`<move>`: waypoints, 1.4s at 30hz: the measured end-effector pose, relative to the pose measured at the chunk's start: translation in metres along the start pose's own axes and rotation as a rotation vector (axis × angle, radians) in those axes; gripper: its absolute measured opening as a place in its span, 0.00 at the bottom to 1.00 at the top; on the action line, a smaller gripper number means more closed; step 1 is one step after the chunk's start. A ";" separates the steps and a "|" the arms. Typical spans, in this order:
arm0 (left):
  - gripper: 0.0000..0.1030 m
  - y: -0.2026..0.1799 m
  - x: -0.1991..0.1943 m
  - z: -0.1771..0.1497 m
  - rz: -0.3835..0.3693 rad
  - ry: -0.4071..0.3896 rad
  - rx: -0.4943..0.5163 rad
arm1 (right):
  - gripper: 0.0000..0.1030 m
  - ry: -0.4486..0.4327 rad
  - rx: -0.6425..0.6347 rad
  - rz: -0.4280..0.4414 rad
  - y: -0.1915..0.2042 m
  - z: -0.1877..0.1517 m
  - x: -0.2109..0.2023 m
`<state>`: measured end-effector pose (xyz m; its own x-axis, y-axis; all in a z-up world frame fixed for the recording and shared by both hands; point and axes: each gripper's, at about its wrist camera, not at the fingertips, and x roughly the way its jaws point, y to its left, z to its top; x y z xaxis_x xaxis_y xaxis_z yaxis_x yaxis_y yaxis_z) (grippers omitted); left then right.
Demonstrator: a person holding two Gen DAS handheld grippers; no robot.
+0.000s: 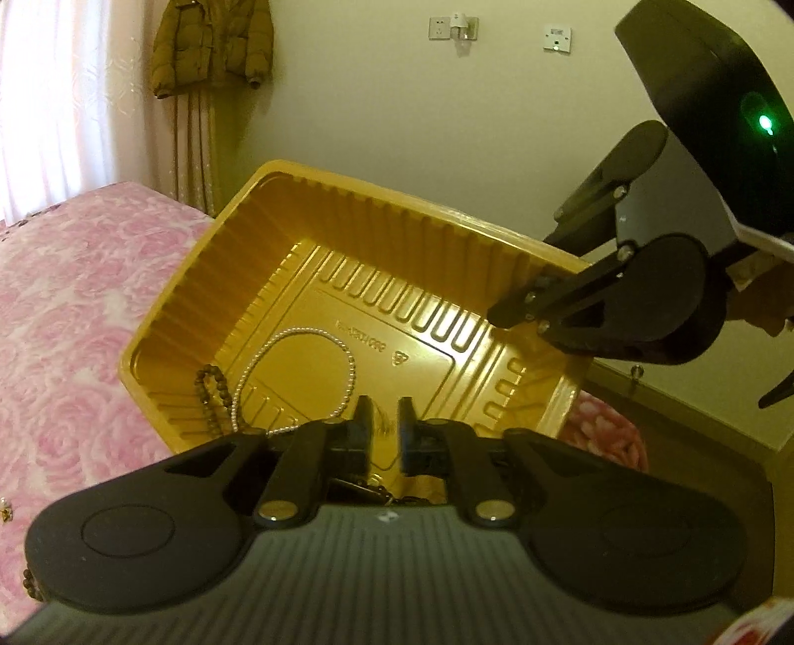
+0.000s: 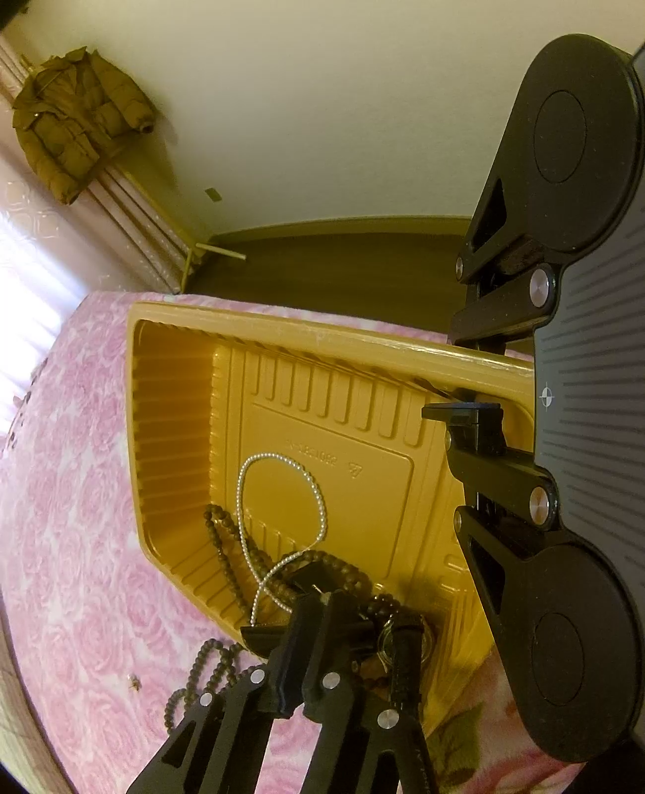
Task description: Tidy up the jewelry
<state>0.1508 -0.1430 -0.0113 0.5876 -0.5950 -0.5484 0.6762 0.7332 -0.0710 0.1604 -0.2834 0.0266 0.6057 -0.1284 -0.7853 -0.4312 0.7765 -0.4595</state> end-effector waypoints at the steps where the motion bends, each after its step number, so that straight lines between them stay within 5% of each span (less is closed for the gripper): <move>1: 0.19 0.002 -0.002 -0.001 0.004 -0.006 -0.008 | 0.05 0.000 0.000 0.000 0.000 0.000 0.000; 11: 0.20 0.079 -0.040 -0.010 0.193 -0.039 -0.098 | 0.05 0.001 -0.001 -0.001 0.000 0.000 0.001; 18: 0.22 0.159 -0.071 -0.049 0.423 -0.008 -0.182 | 0.05 0.003 -0.002 -0.001 0.000 0.000 0.001; 22: 0.22 0.193 -0.079 -0.074 0.492 0.023 -0.245 | 0.05 0.006 0.002 0.000 0.001 0.000 0.003; 42: 0.19 0.233 -0.012 -0.089 0.483 0.069 -0.316 | 0.05 0.024 0.007 0.006 -0.003 0.000 0.005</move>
<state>0.2614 0.0641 -0.0954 0.7590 -0.1534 -0.6328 0.1666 0.9852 -0.0390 0.1651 -0.2860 0.0240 0.5868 -0.1383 -0.7978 -0.4302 0.7815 -0.4519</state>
